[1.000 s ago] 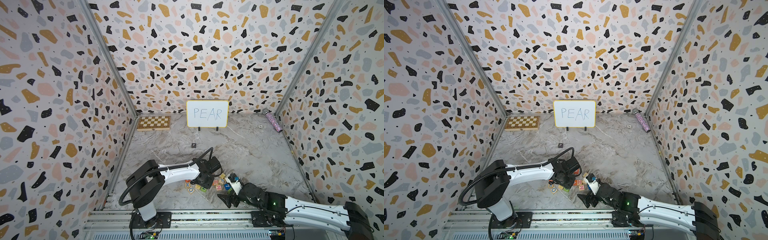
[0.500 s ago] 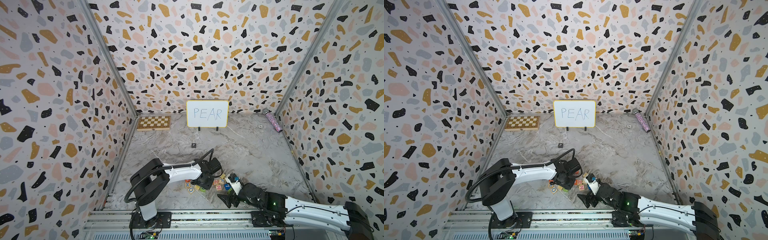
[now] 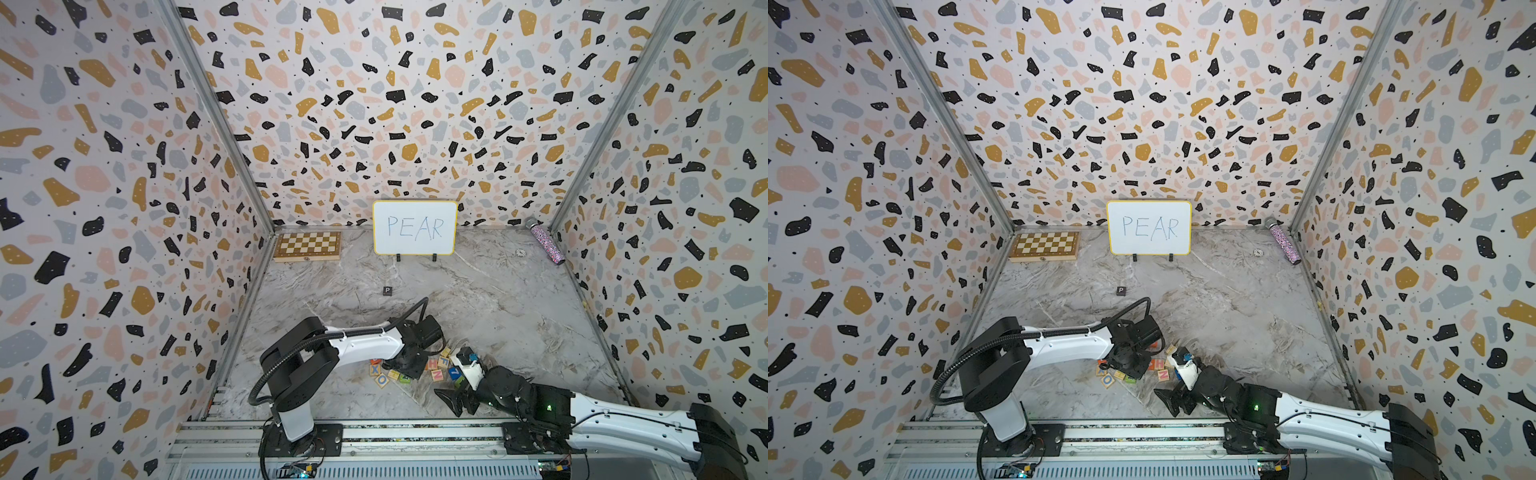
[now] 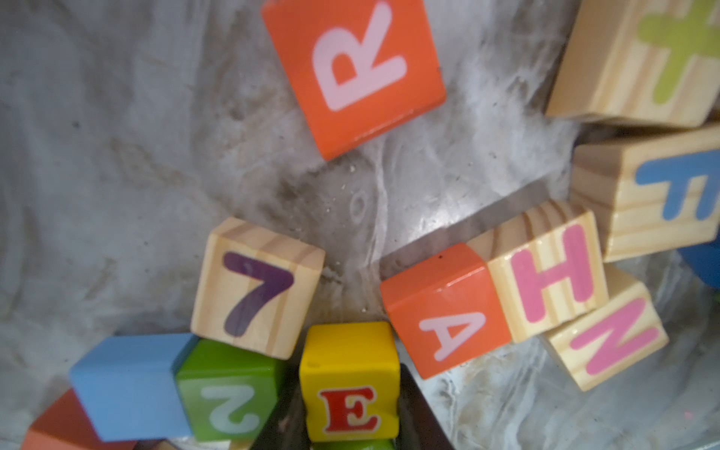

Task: Spell the uppercase word “pear” with letter blocks
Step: Pick up the letter block from the center of the board.

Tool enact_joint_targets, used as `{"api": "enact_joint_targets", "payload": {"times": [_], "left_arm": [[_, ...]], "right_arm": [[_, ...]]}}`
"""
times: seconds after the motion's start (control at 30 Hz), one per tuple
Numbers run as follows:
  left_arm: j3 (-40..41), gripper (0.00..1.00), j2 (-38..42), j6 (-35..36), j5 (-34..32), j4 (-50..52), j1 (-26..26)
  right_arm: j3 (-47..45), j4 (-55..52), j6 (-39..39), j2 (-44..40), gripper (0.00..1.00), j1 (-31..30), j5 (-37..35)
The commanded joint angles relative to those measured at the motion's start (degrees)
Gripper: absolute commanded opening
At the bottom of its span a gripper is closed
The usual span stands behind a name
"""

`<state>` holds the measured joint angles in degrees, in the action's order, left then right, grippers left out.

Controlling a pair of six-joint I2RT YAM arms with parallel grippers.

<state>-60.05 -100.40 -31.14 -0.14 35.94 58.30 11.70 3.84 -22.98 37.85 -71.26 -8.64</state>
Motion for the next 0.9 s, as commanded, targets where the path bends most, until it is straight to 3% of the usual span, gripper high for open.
{"api": "enact_joint_targets", "payload": {"times": [0.0,0.33,0.57,0.87], "left_arm": [[-0.9,0.29,1.4,0.6,-1.2,0.2,0.2],[-1.5,0.25,4.3,2.1,-3.4,1.2,0.1],[-3.7,0.24,6.0,3.3,-3.7,3.2,-0.7],[-6.5,0.24,8.1,6.8,-1.4,3.3,-7.2]], "right_arm": [[-0.2,-0.8,-0.3,-0.9,0.99,-0.3,-0.8],[-0.5,-2.0,-2.0,-6.5,1.0,1.9,-4.1],[-0.2,3.7,-1.4,-2.5,1.0,22.5,17.0],[5.3,7.6,3.1,8.5,1.0,26.7,21.5]]}}
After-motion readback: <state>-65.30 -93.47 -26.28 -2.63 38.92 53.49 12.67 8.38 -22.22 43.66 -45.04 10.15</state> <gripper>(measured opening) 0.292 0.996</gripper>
